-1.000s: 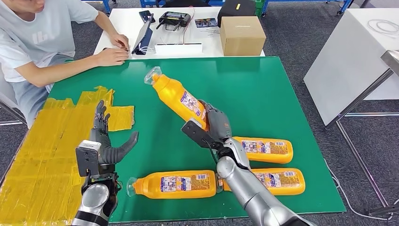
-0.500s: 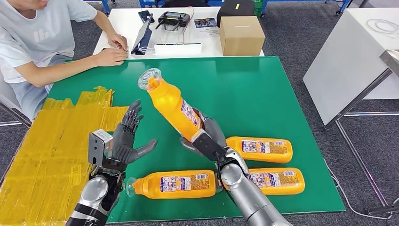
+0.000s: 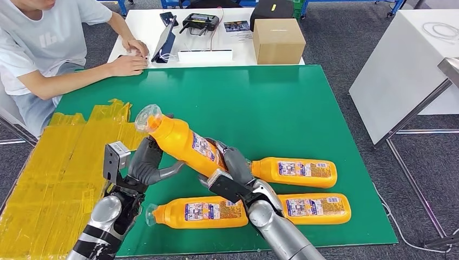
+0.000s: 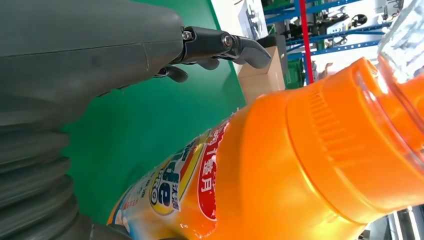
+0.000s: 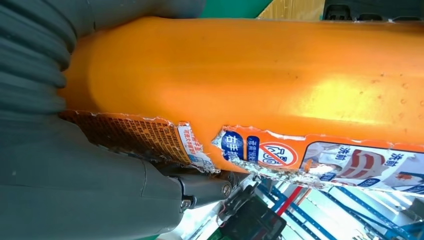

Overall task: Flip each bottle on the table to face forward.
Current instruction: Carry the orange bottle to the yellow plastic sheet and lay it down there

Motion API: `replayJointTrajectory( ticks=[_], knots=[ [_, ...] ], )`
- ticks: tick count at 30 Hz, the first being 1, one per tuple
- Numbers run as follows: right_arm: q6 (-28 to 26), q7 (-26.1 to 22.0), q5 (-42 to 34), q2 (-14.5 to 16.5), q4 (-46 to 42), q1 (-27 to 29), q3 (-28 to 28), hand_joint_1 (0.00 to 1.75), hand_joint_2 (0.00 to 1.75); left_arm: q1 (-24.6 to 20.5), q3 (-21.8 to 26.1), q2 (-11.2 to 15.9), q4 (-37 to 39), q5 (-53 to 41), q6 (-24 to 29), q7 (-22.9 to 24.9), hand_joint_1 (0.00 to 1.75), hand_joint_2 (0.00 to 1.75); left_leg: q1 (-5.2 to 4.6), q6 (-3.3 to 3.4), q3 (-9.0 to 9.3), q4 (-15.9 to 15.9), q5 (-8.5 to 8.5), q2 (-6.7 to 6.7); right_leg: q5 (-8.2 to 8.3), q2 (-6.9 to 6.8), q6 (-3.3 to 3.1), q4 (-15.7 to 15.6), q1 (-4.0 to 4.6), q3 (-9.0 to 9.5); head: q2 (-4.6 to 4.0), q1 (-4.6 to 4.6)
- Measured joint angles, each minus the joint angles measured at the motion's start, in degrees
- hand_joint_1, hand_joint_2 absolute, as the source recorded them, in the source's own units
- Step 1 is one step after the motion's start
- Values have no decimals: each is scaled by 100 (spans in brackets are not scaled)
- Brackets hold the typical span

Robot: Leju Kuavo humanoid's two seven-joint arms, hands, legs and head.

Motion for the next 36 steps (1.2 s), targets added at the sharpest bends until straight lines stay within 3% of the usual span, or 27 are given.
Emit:
replayJointTrajectory(
  ticks=[26,36],
  knots=[
    [-24,15,126,-52,1,25,137,174,175,-16,-77,55,40,236,-219,43,0,175,0,0,-1,0,0,0,0,0,0,0,0,0,0,0],
    [451,-188,-33,-44,108,-3,414,175,175,-18,-198,63,155,909,-888,148,0,175,0,0,0,0,0,0,0,0,0,0,0,0,0,1]
  ],
)
